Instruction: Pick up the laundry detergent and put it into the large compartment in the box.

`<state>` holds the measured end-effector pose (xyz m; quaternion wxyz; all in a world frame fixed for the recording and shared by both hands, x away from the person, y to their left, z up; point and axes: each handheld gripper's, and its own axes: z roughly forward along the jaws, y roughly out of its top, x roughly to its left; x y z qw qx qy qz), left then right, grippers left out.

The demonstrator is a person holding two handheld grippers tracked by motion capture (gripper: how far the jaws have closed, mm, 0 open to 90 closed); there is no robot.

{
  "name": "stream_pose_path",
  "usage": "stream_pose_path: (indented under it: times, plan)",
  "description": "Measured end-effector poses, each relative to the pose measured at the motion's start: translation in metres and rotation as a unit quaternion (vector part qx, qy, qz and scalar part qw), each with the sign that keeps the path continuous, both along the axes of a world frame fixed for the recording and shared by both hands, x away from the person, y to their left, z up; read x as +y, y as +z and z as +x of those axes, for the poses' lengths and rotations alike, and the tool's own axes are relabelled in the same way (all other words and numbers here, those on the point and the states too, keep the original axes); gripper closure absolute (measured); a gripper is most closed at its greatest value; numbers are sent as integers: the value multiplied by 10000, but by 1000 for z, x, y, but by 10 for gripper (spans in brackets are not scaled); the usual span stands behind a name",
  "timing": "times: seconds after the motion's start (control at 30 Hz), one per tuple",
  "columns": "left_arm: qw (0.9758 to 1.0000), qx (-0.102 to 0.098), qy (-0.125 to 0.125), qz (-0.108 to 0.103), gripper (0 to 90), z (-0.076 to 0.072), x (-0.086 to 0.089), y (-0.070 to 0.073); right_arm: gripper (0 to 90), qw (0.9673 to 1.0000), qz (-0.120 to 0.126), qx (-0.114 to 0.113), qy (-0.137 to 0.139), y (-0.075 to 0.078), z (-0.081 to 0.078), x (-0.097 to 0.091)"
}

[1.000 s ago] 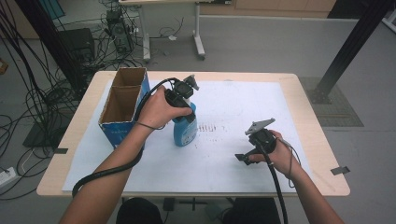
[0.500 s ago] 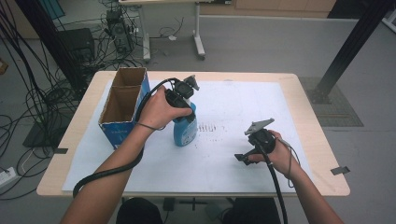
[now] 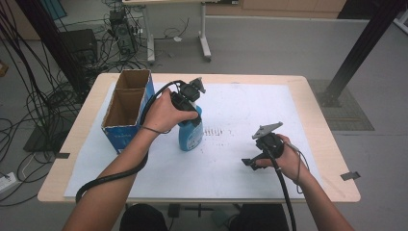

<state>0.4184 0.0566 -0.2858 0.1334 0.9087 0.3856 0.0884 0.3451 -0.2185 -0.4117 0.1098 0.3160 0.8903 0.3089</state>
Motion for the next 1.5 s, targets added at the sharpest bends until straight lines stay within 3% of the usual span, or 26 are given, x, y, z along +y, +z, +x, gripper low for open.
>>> stream_pose_path:
  times: [1.5]
  plan:
    - [10000,-23,-14,7,374,-1,0,0,48,9999,6,-80,109,0,-1,7]
